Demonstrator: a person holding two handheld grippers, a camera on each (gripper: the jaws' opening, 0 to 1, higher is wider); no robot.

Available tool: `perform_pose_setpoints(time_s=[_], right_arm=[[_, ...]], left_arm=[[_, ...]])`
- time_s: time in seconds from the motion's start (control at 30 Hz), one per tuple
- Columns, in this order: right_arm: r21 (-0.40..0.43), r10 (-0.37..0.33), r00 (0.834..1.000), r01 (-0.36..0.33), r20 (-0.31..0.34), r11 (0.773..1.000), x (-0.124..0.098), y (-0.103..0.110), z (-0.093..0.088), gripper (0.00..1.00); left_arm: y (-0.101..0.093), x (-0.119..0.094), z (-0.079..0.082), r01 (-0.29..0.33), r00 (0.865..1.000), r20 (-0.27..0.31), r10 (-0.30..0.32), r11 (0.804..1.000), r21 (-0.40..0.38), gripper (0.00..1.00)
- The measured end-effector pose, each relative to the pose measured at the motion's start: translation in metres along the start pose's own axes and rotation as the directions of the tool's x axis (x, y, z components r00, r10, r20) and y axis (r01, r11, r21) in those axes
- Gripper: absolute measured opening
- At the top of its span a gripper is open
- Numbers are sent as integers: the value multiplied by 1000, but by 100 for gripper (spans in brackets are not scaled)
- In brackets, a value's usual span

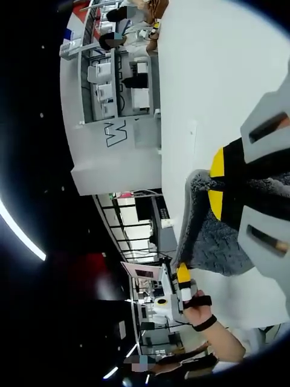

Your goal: Open the folded towel by lifting each exposed corner and separating the folded layers until the towel lies flat within the target outline without major curled edges

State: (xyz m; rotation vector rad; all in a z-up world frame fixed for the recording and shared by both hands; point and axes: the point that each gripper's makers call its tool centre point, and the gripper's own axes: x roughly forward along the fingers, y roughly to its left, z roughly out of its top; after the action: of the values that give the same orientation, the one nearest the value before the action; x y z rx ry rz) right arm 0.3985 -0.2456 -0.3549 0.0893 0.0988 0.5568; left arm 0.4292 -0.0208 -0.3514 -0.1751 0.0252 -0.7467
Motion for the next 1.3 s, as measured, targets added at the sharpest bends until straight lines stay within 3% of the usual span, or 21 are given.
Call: perform_pose_setpoints(time_s=[0.47,0.73,1.1,1.2,1.3], right_arm=[[-5,19,1000,-19,23,1000,-11,10,2,0],[-29,40,998,-39,48,999,-22,22,13,0],[-18,52,997,-51,59,999,-31,27,4,0],[-15,58,996,-57,63,998,-34,28,4,0],[-16,65,996,-64,69,998,-37,30,4,0]], left_arm=[[-14,-16,3,30,999,14,-30,999,21,1],[-20,-26,7,50,998,43,-50,999,2,1],[-32,-36,7,70,997,42,-72,996,53,1],[-35,-39,10,89,994,63,-90,996,17,1],[-37,-41,9,94,994,60,-95,995,31,1]])
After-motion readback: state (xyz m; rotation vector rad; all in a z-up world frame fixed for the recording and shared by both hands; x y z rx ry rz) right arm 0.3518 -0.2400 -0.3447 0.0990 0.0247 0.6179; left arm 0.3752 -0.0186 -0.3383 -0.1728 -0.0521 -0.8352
